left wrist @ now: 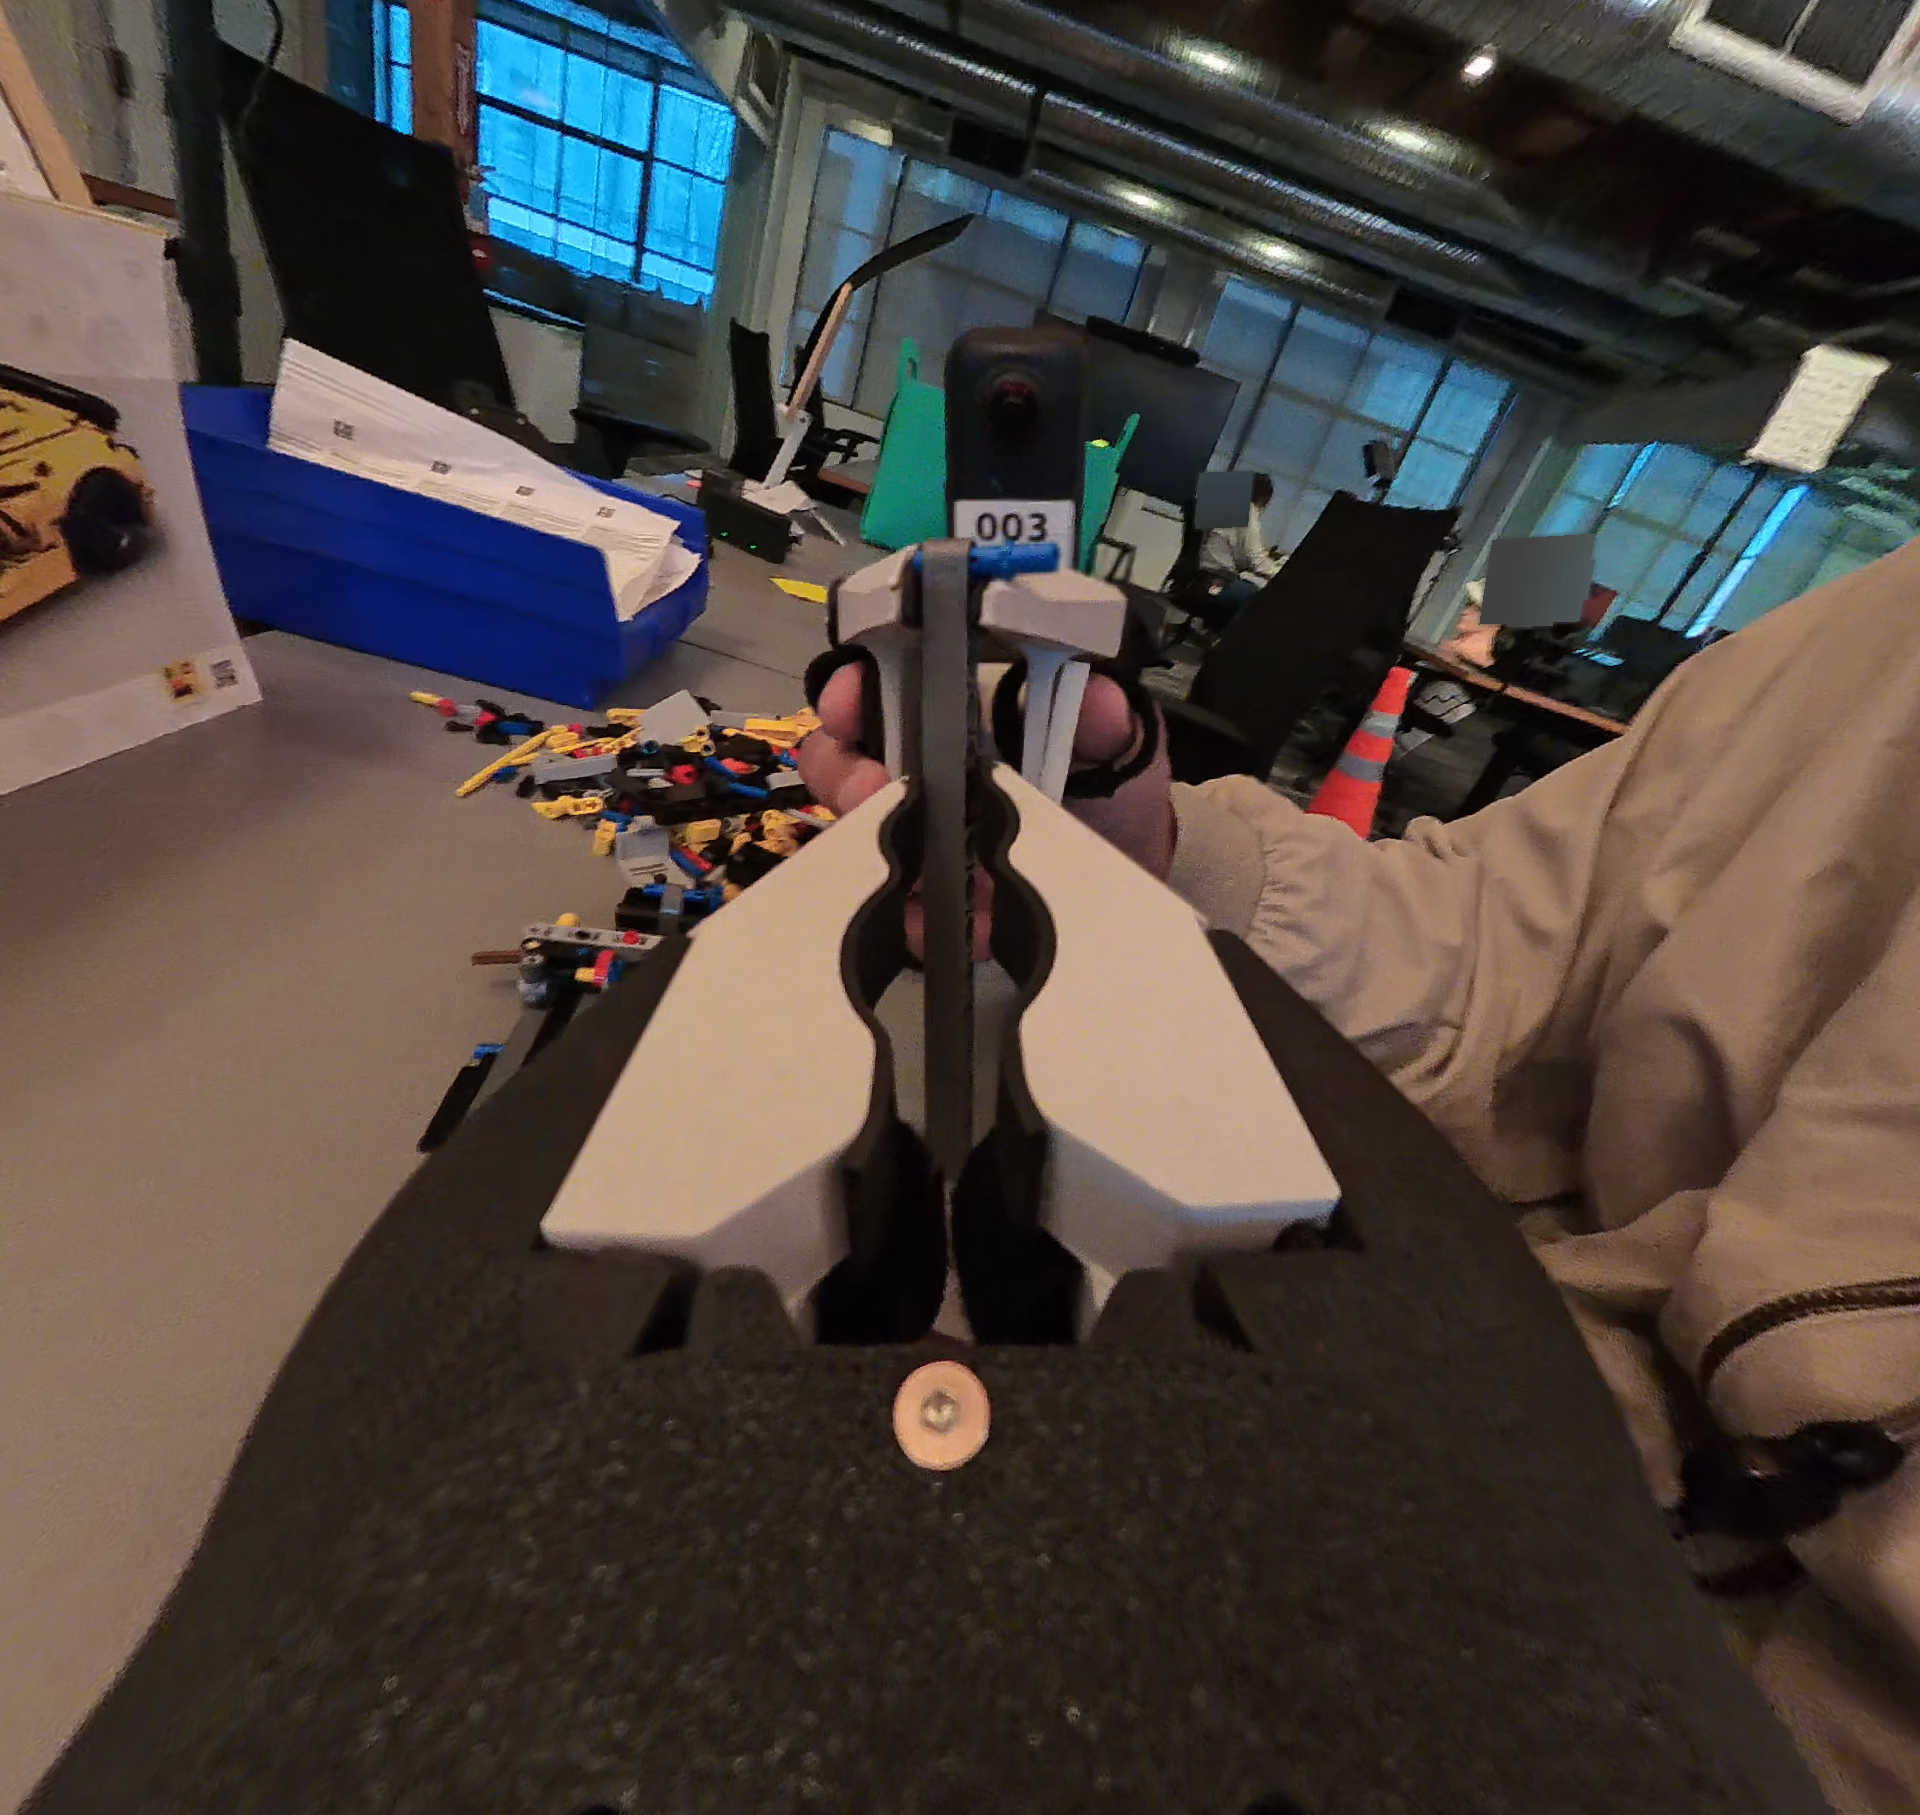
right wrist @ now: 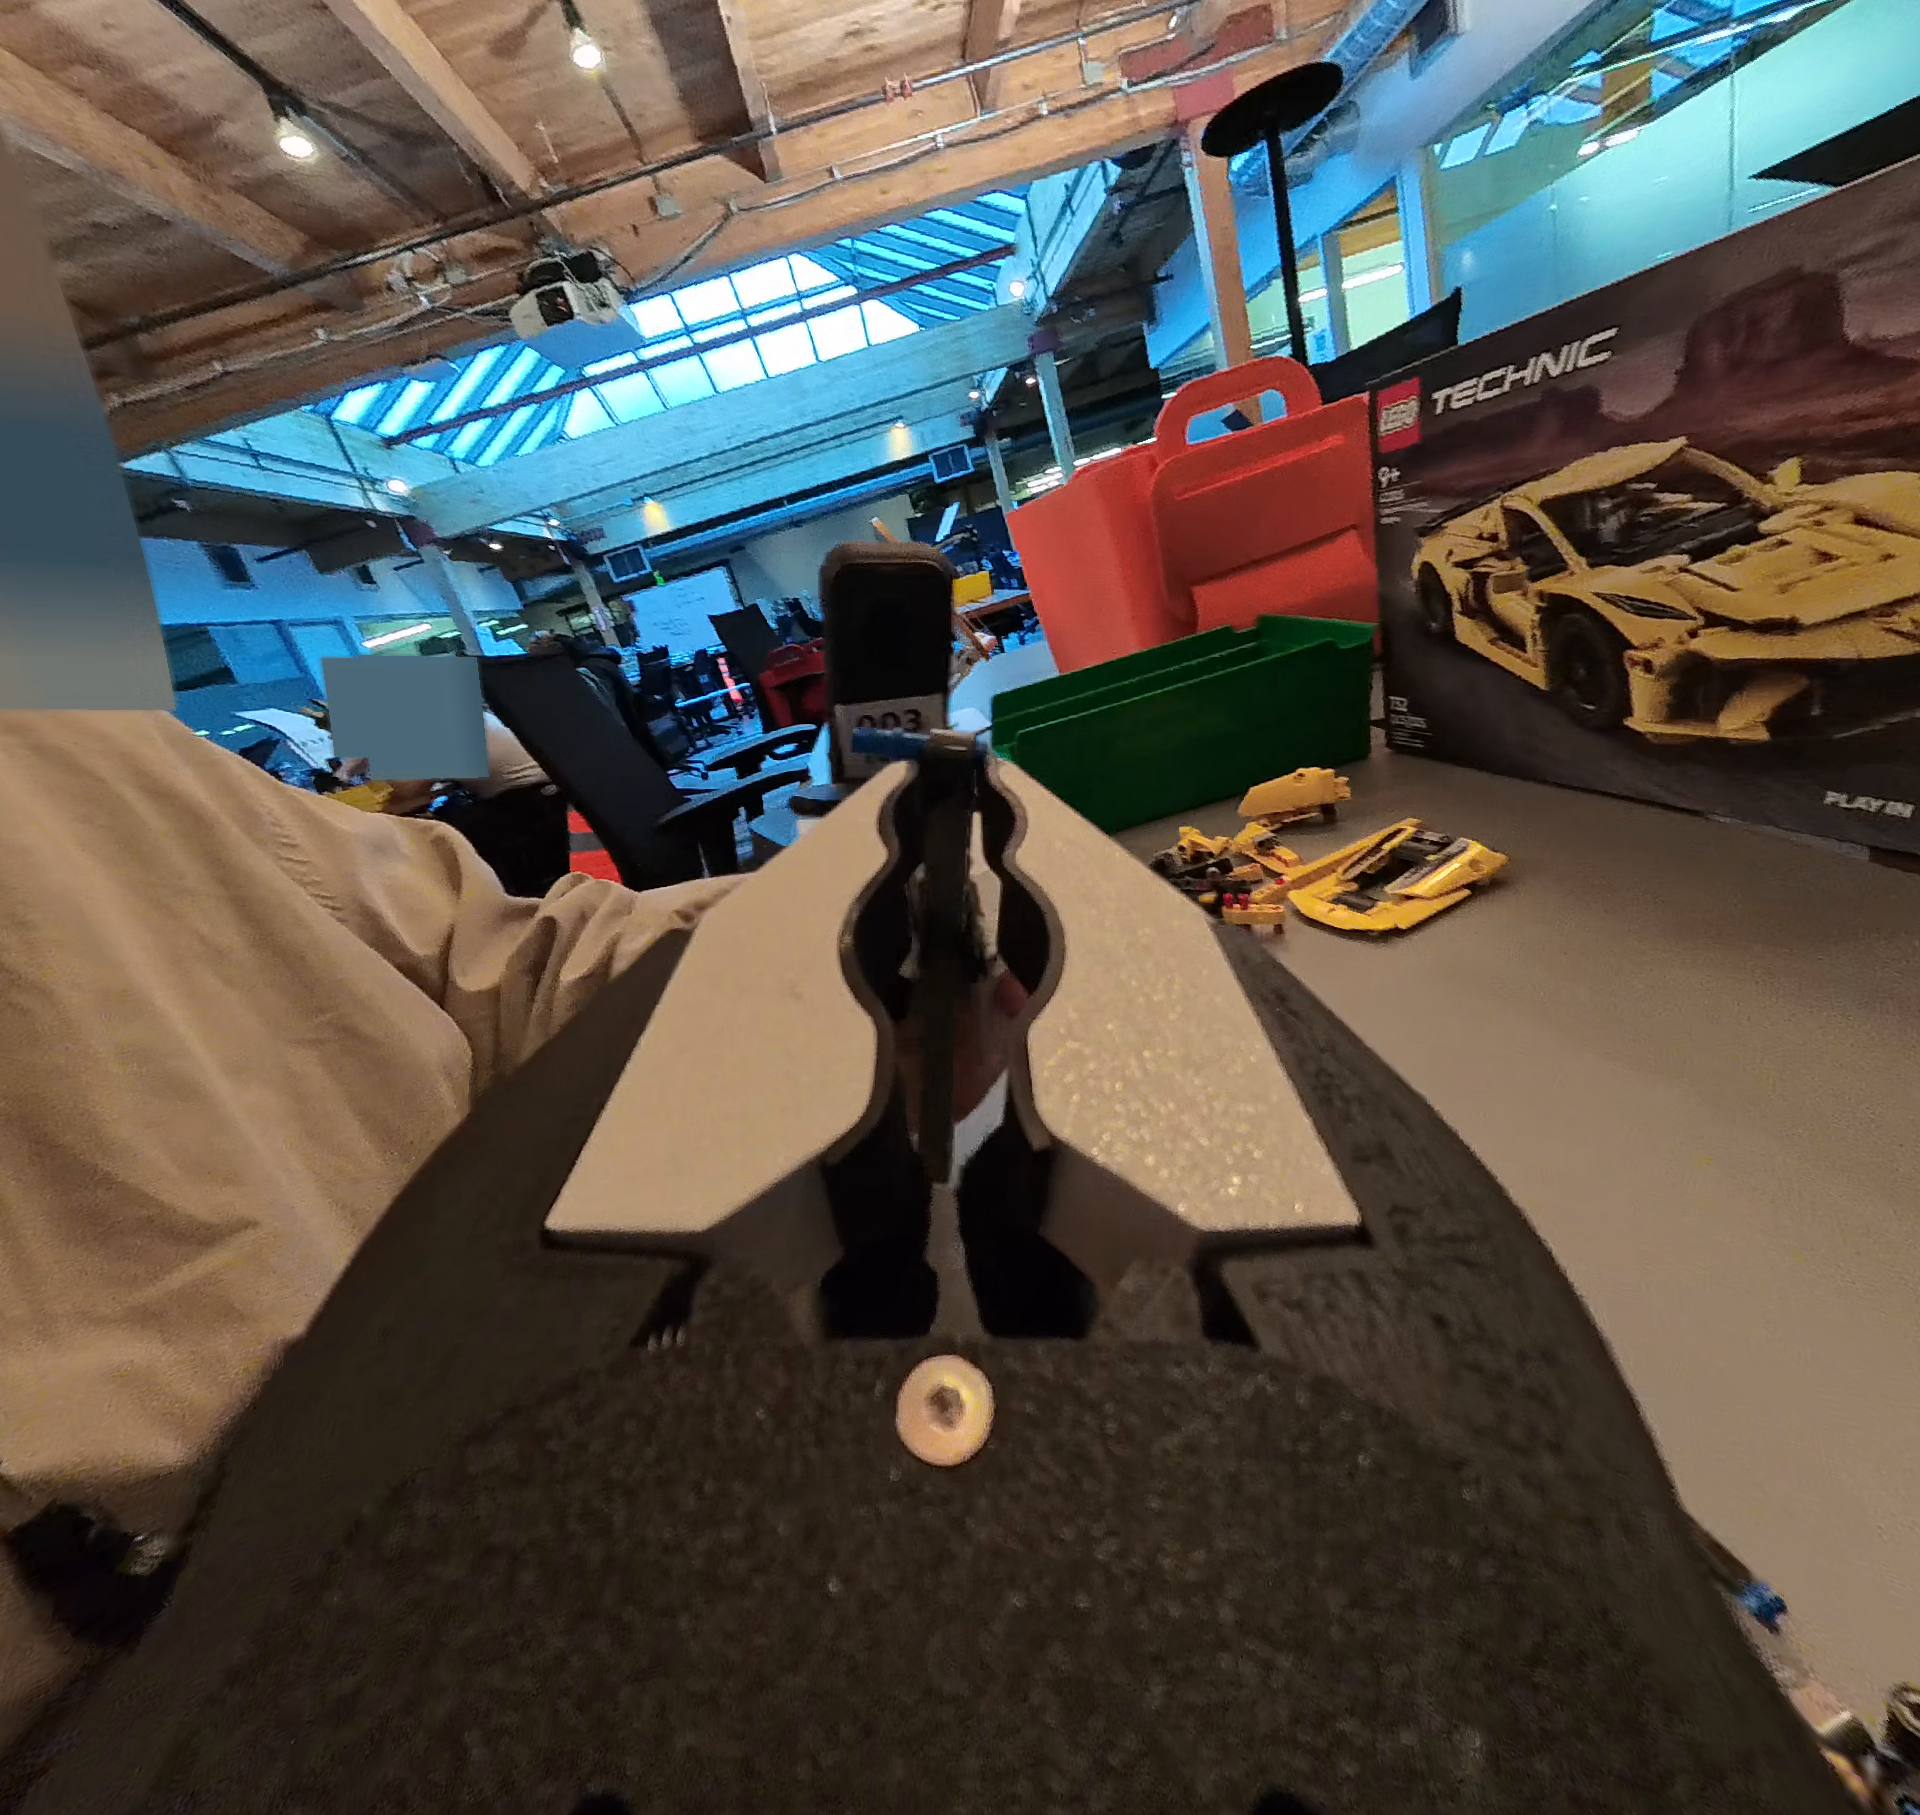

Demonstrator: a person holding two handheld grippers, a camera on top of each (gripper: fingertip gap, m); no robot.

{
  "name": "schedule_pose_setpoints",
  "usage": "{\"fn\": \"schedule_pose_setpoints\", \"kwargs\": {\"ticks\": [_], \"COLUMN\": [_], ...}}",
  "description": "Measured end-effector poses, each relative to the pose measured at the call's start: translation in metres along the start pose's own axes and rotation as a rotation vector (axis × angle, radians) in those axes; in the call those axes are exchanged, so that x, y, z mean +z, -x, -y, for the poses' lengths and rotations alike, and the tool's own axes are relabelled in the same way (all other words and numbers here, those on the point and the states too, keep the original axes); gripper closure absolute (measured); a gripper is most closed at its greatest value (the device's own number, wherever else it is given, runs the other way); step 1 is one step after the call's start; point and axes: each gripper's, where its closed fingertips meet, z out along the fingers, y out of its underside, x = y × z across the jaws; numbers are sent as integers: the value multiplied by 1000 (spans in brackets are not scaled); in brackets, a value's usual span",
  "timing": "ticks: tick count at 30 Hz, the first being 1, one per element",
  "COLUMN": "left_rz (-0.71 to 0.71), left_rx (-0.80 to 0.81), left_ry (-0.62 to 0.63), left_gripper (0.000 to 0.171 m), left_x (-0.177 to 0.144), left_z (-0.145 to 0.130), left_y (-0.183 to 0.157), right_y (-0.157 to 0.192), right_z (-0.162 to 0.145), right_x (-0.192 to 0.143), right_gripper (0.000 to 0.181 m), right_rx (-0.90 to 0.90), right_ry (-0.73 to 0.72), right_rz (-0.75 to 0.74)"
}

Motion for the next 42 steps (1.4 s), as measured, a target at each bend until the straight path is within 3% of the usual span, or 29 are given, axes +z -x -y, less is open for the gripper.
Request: {"fn": "schedule_pose_setpoints", "kwargs": {"ticks": [6,10,12,13,16,20,24,25,27,33,36,40,42], "left_rz": [-65,22,174,268,516,647,647,651,662,782,742,753,769], "left_rx": [-15,81,201,296,656,972,1046,1079,1108,953,847,1146,1302], "left_ry": [-8,13,43,63,208,355,417,431,444,369,396,543,528], "left_gripper": [163,164,164,164,164,163,164,164,164,159,160,162,145], "left_x": [2,0,-5,-10,-28,-36,-33,-32,-32,-36,-32,-29,-25], "left_z": [1,0,-1,0,0,-4,-12,-14,-14,-4,-16,-27,-23], "left_y": [-11,-1,21,33,61,72,71,72,73,77,83,88,79], "right_y": [15,5,-12,-16,-27,-37,-40,-38,-39,-40,-47,-54,-51], "right_z": [1,0,-5,-9,-21,-29,-42,-40,-42,-53,-54,-63,-69], "right_x": [1,2,2,2,-2,-4,-2,-2,-4,-4,-8,-13,-11], "right_gripper": [174,174,173,163,151,154,163,176,177,178,178,178,178], "right_rx": [-151,-66,5,25,53,100,88,78,58,135,128,58,44], "right_ry": [5,11,42,62,144,186,257,242,264,315,339,425,466], "right_rz": [17,-8,-79,-91,-124,-170,-191,-189,-199,-196,-254,-296,-289]}}
